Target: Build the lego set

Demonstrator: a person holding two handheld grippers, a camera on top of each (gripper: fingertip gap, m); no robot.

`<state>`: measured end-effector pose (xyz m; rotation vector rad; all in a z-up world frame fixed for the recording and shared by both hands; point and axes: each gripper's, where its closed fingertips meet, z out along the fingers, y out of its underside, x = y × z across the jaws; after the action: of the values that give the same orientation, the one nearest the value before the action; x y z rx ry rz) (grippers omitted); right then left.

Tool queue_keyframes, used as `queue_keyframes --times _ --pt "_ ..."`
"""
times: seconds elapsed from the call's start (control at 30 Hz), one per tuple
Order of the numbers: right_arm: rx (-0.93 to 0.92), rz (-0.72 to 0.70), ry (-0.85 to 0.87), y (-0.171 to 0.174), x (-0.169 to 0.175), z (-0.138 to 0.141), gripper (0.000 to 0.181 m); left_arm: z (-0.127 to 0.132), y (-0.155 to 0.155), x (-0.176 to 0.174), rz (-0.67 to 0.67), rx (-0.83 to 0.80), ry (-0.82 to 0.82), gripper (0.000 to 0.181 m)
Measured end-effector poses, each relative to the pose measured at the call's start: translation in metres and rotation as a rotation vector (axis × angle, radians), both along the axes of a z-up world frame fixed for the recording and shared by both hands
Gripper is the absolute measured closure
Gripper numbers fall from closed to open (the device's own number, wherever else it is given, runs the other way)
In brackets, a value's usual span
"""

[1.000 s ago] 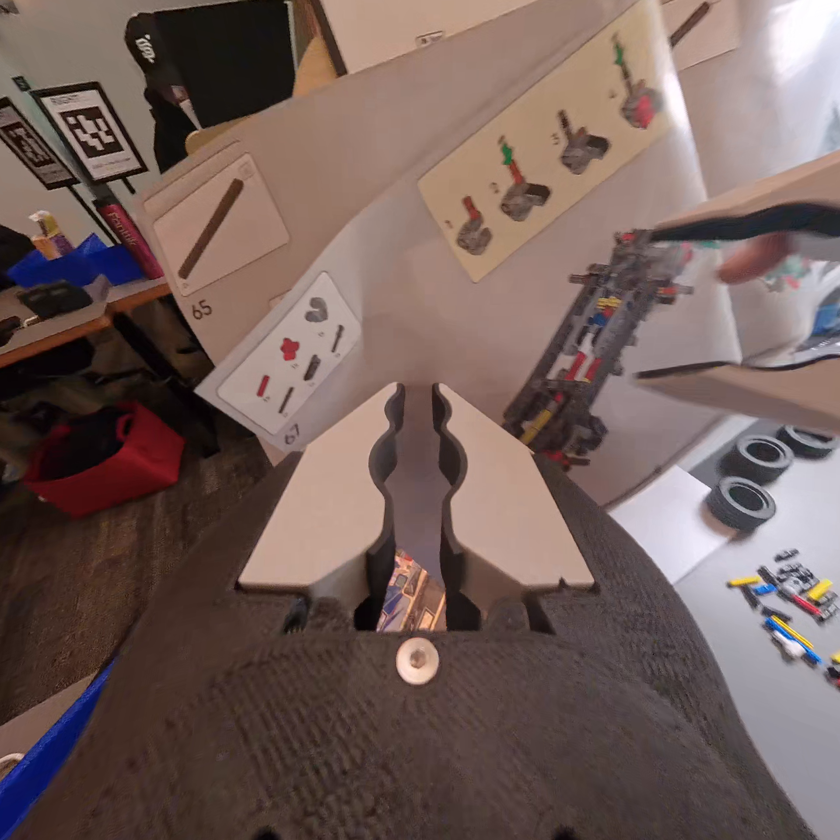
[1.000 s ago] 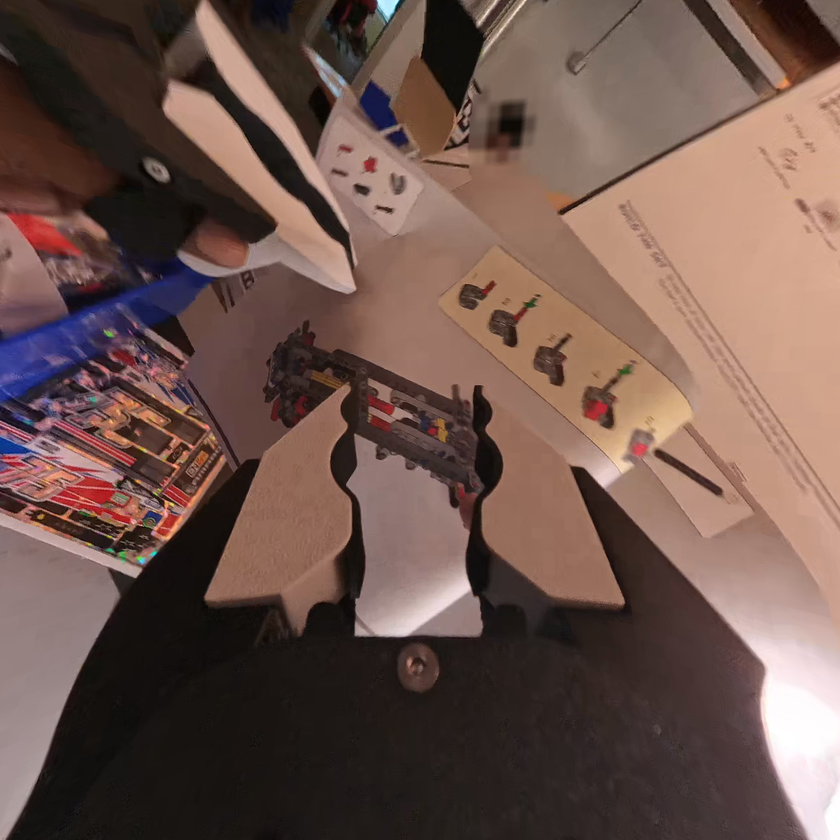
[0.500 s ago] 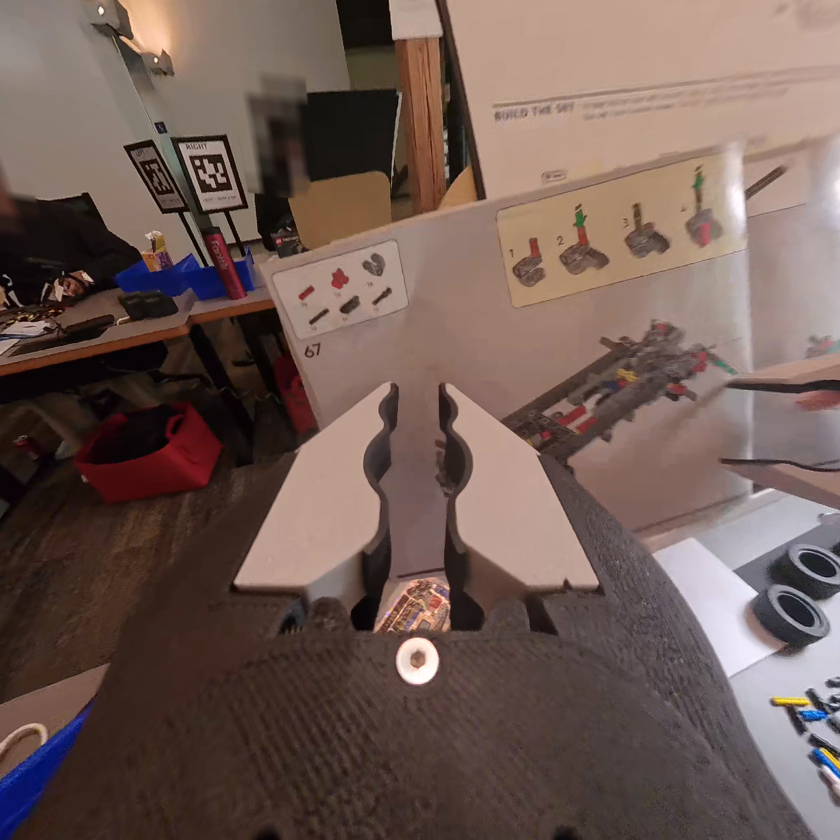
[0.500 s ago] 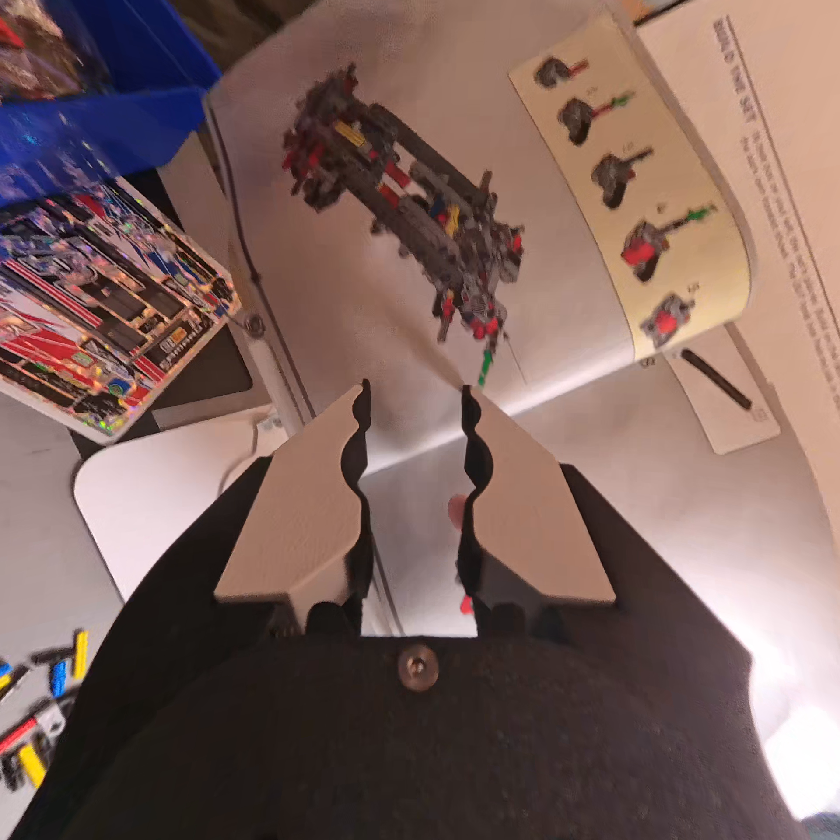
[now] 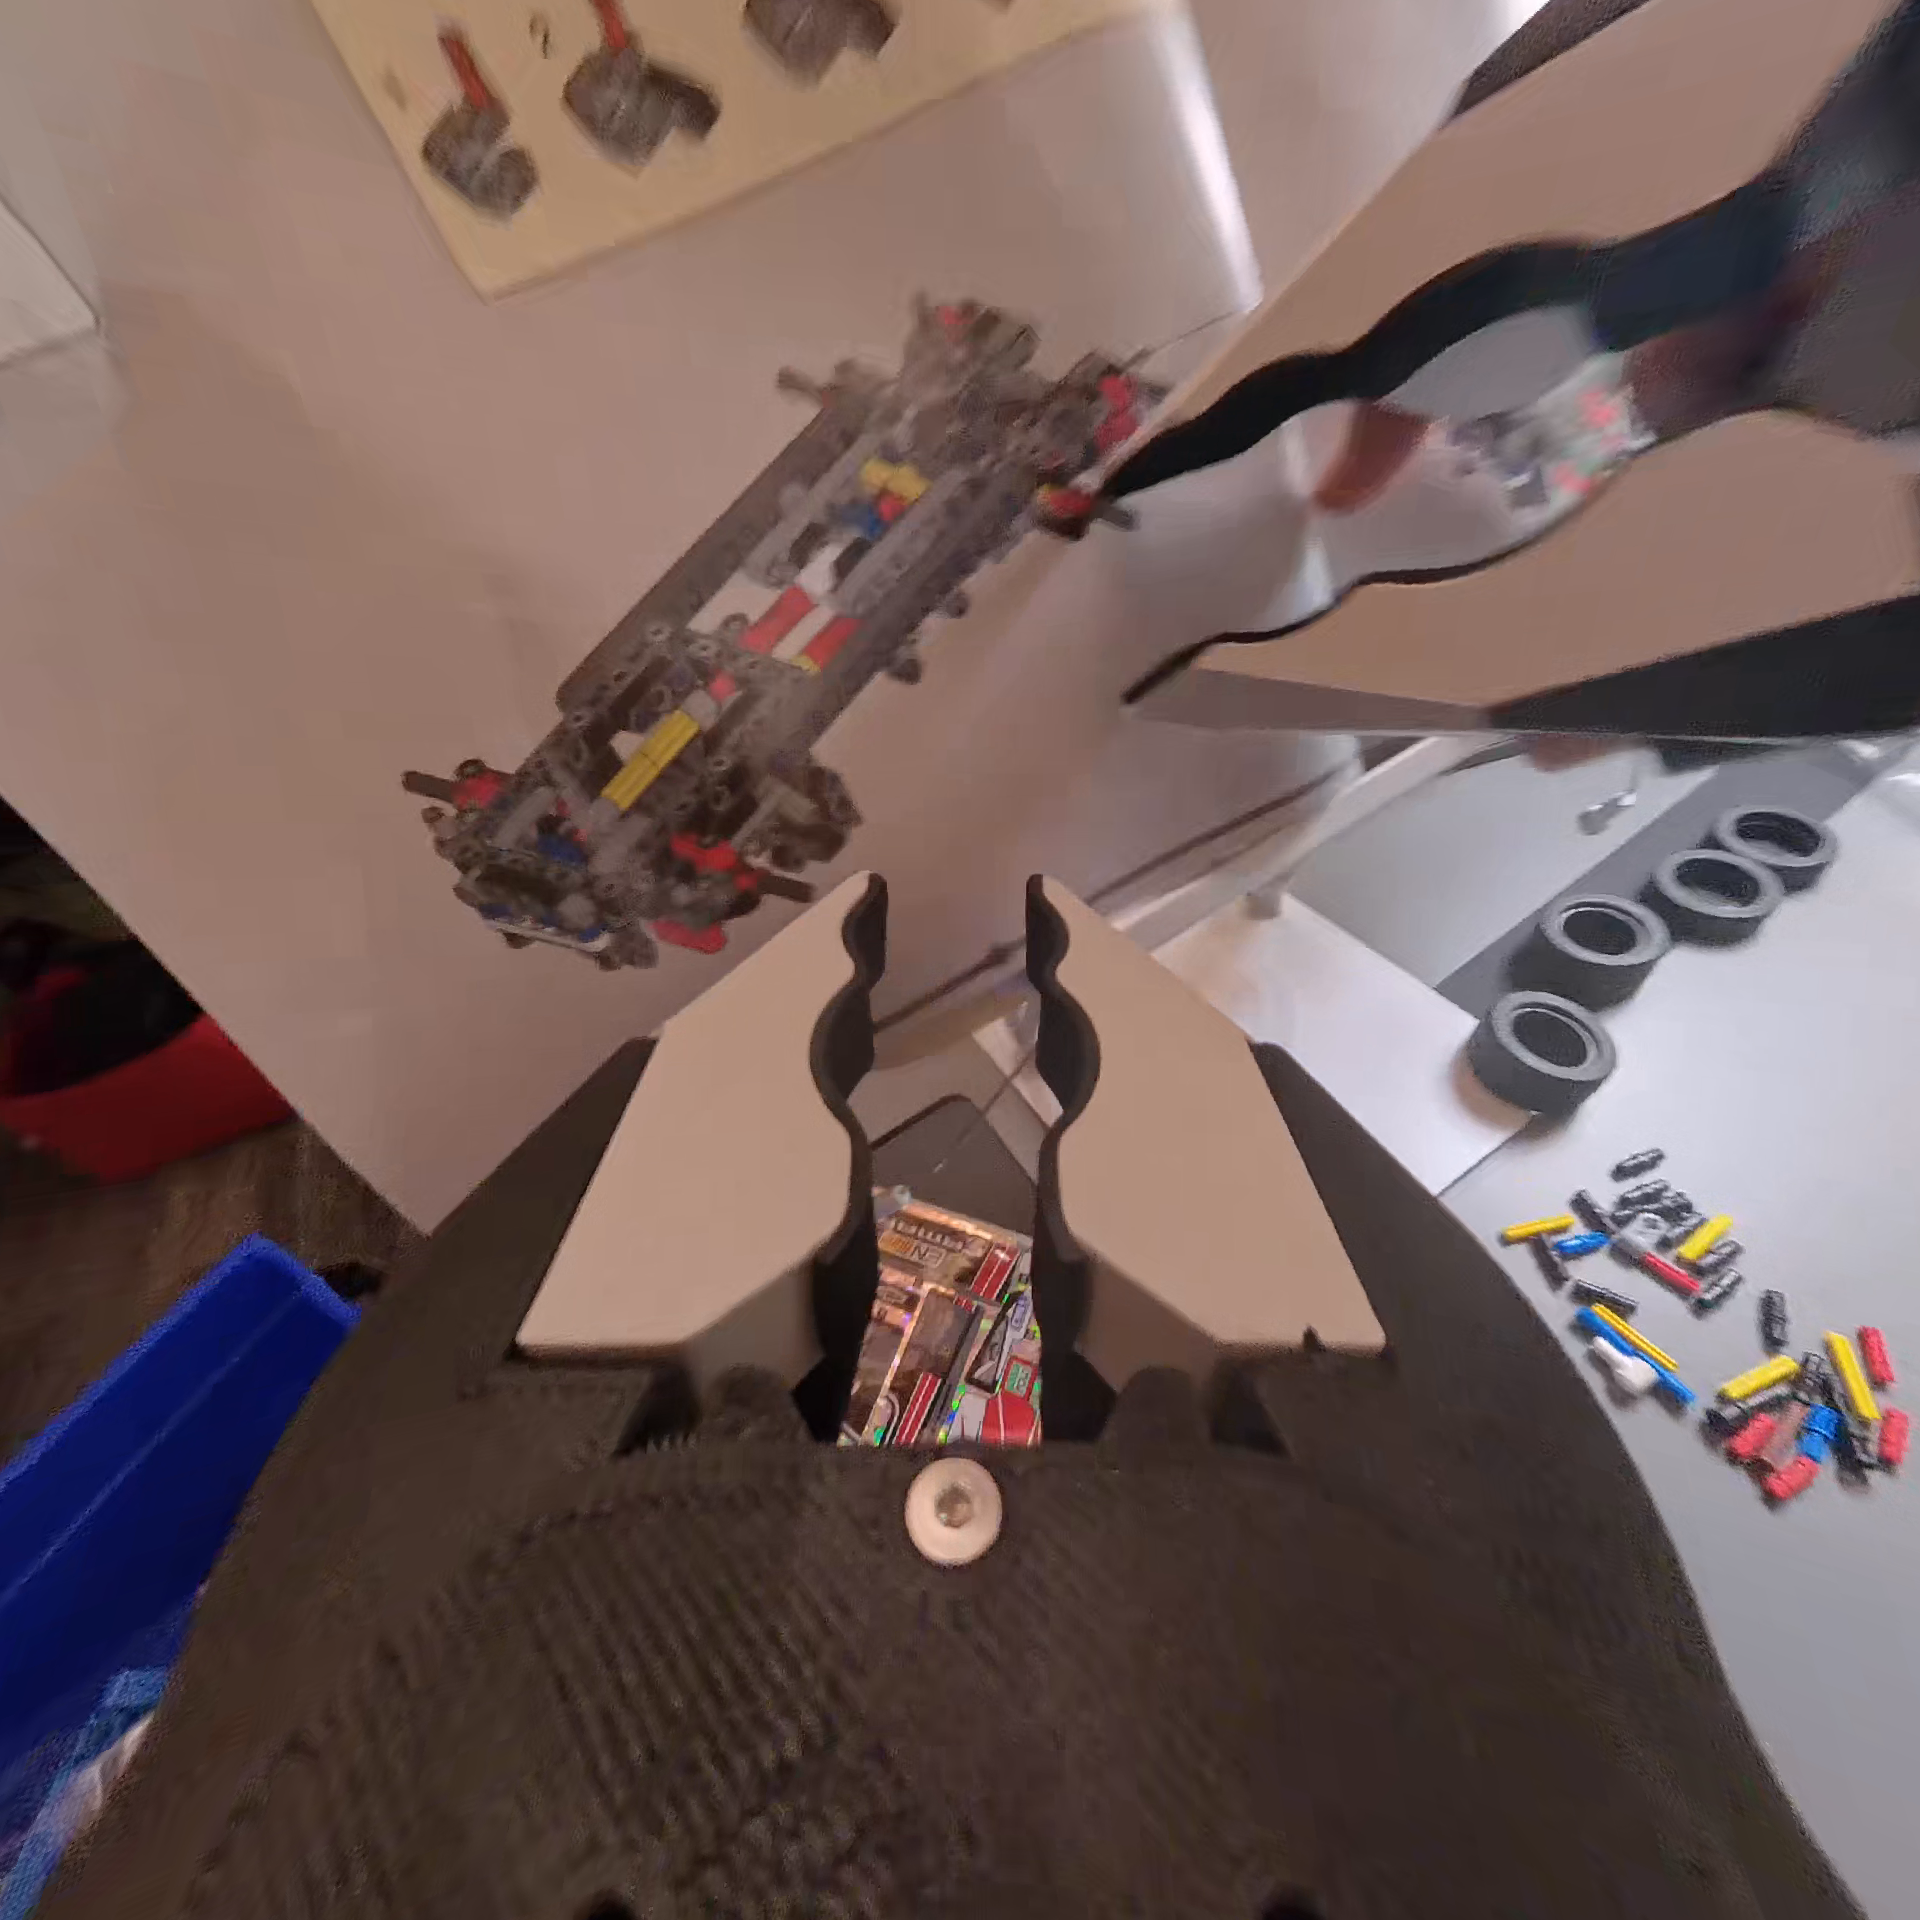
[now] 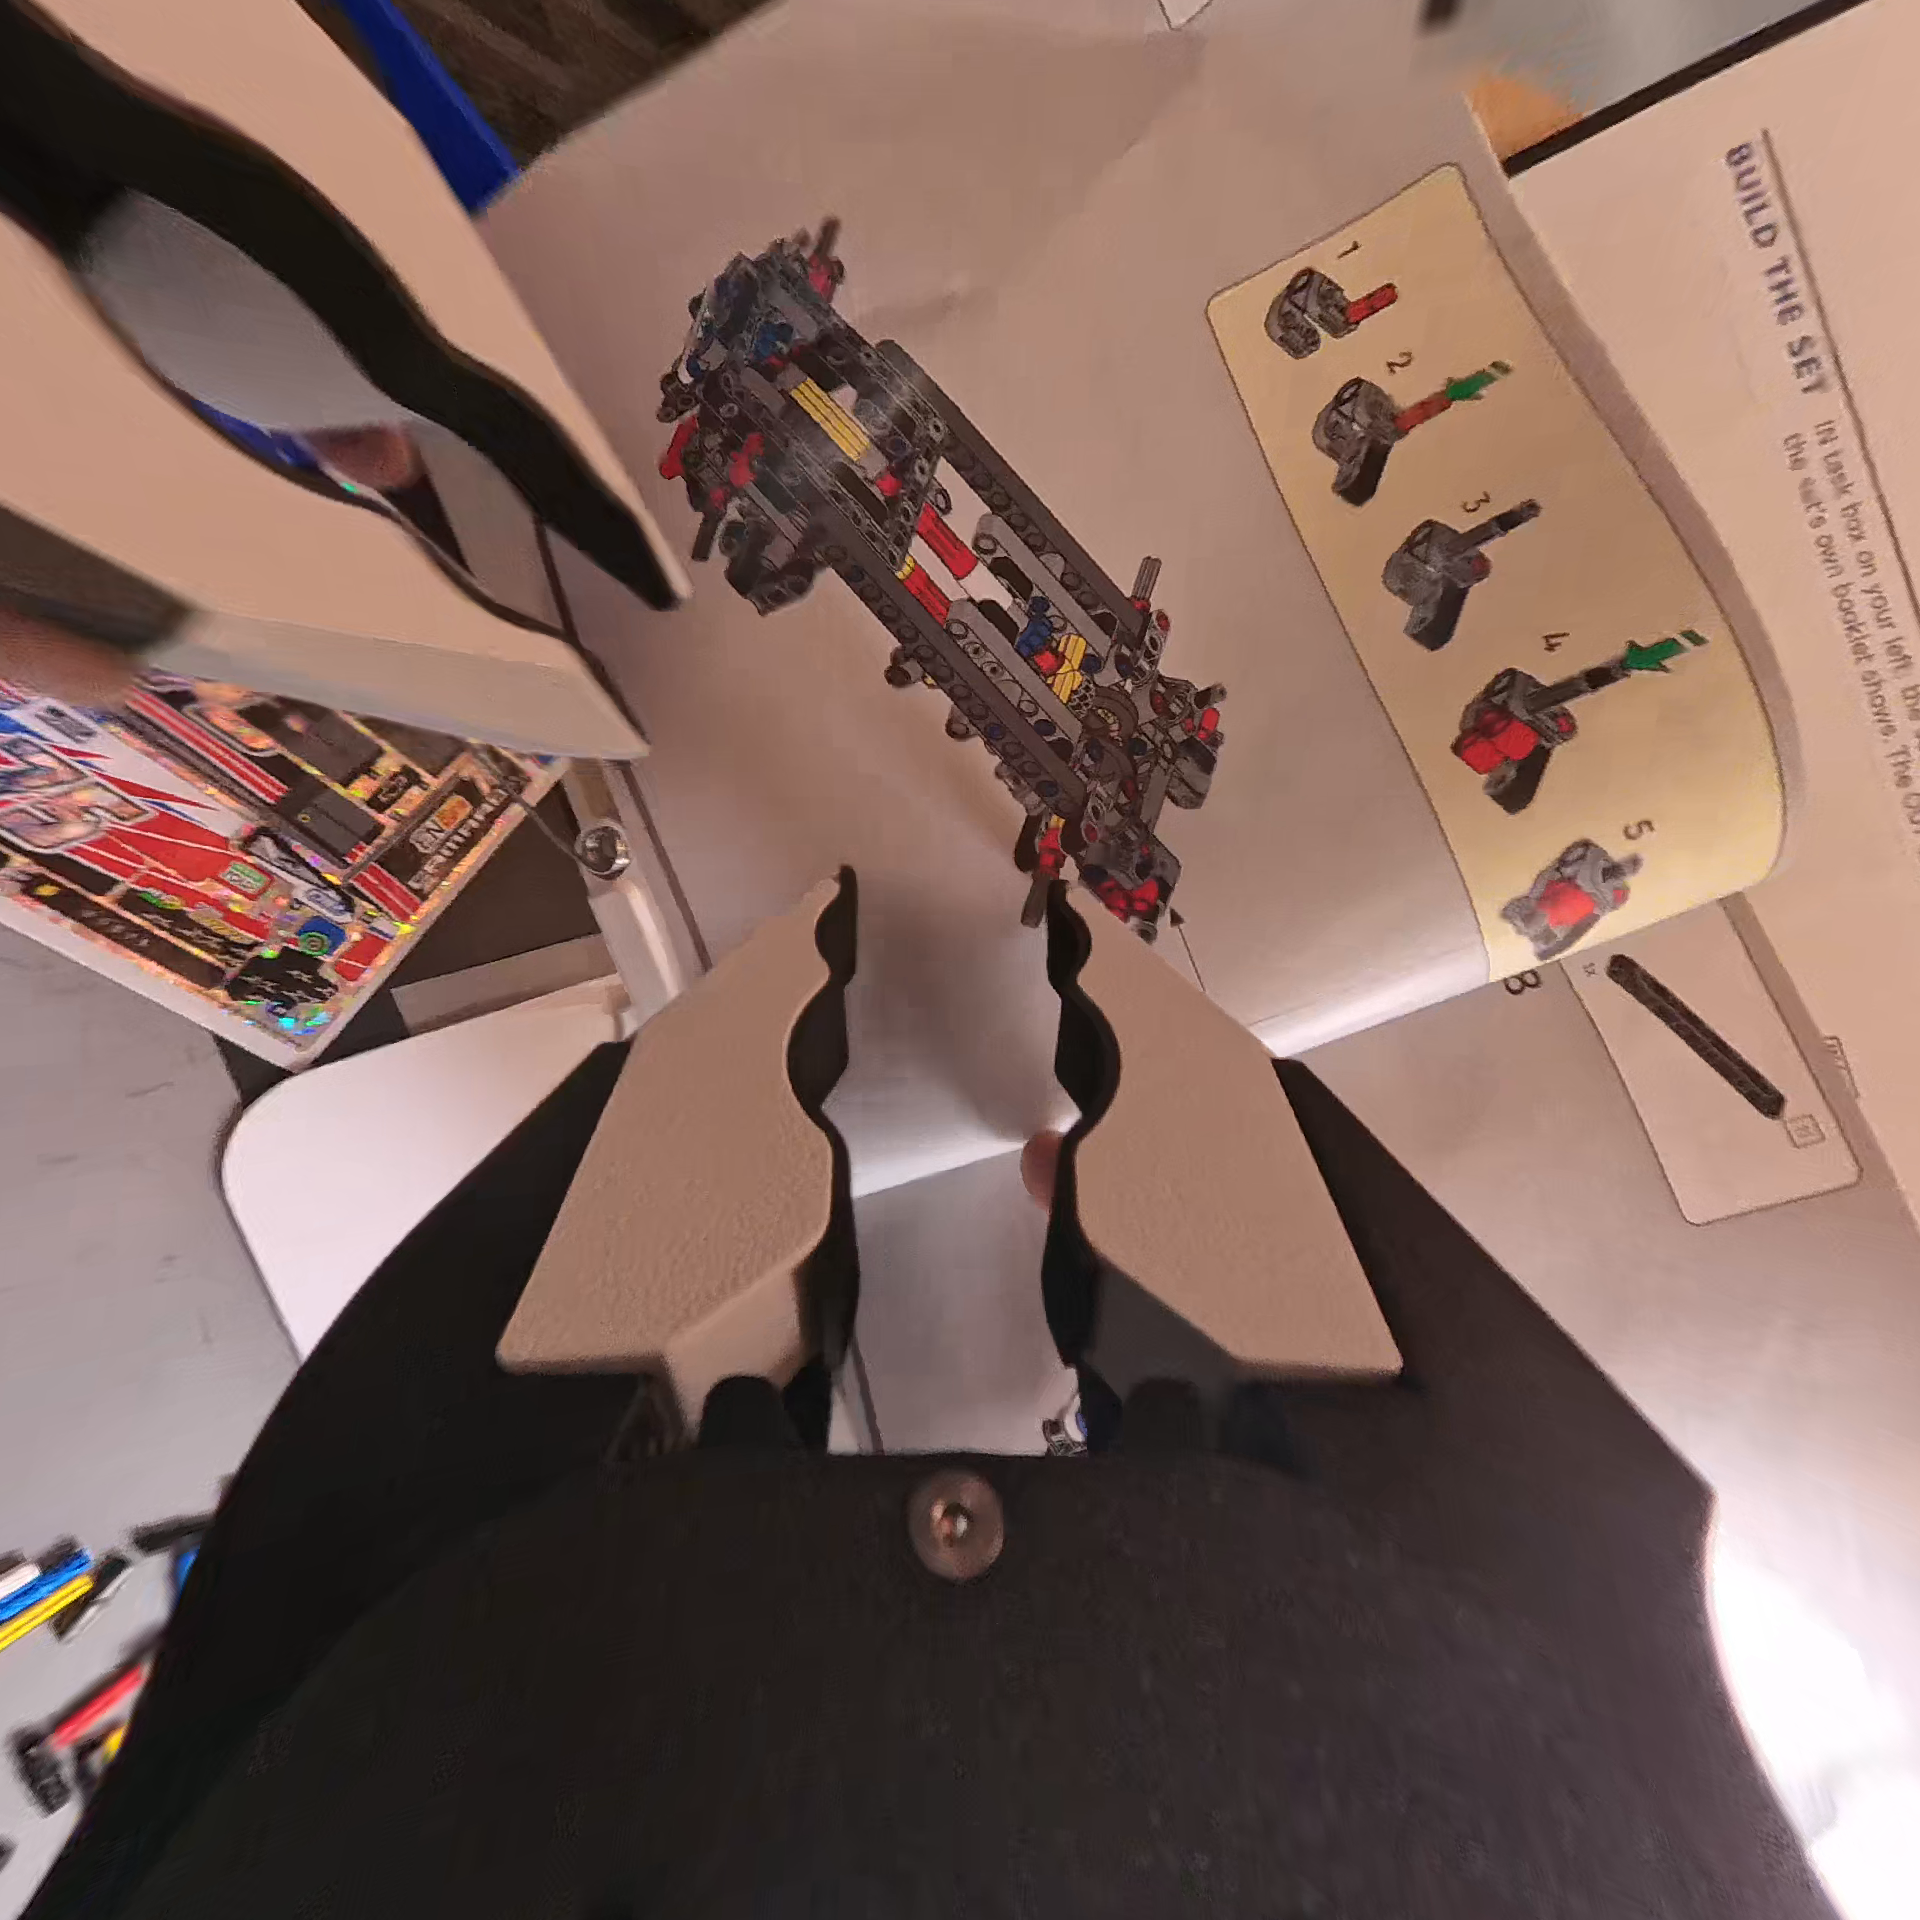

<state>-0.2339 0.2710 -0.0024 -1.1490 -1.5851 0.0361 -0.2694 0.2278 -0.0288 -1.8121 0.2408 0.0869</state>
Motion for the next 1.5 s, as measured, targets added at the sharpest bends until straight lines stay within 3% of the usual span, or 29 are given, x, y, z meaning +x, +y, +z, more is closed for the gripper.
queue_keyframes --times 0.1,0.2,0.4,0.53,0.63,0.77,0.87,0.97,1.07,1.13,1.2,1.37,1.5 --pt "-0.013 0.04 0.053 -0.008 0.012 0.014 0.138 -0.013 0.015 -0.013 0.057 -0.068 -0.047 0.16" --pt "0.093 0.042 0.083 -0.002 0.033 0.029 0.137 -0.014 0.017 -0.021 0.068 -0.047 -0.066 0.167" --pt "0.322 0.023 -0.061 0.02 0.032 0.004 0.127 -0.013 0.004 -0.008 0.069 -0.012 -0.214 0.15" --pt "0.308 -0.004 -0.014 0.02 0.026 0.005 0.128 -0.002 -0.023 0.032 0.023 0.079 -0.622 0.143" --pt "0.314 -0.014 -0.004 0.021 0.025 0.006 0.128 -0.012 -0.032 0.05 0.036 0.121 -0.952 0.139" --pt "0.287 -0.024 -0.007 0.02 0.027 0.006 0.129 -0.037 -0.023 0.041 0.156 0.148 -1.277 0.127" --pt "0.274 -0.02 -0.003 0.021 0.029 0.007 0.131 -0.048 -0.017 0.02 0.286 0.205 -1.384 0.128" --pt "0.268 -0.017 0.004 0.021 0.029 0.008 0.131 -0.055 -0.013 0.002 0.392 0.247 -1.416 0.134" --pt "0.259 -0.017 0.009 0.021 0.029 0.008 0.131 -0.063 -0.007 -0.012 0.447 0.257 -1.436 0.152" --pt "0.249 -0.017 0.013 0.021 0.029 0.008 0.132 -0.063 -0.003 -0.017 0.43 0.272 -1.438 0.172" --pt "0.244 -0.017 0.011 0.021 0.03 0.008 0.132 -0.05 -0.005 -0.023 0.378 0.331 -1.399 0.178" --pt "0.233 -0.028 0.017 0.022 0.029 0.008 0.134 -0.02 -0.009 -0.018 0.358 0.355 -1.11 0.18" --pt "0.216 -0.037 0.034 0.022 0.027 0.009 0.135 -0.009 -0.006 -0.011 0.349 0.306 -0.709 0.181"
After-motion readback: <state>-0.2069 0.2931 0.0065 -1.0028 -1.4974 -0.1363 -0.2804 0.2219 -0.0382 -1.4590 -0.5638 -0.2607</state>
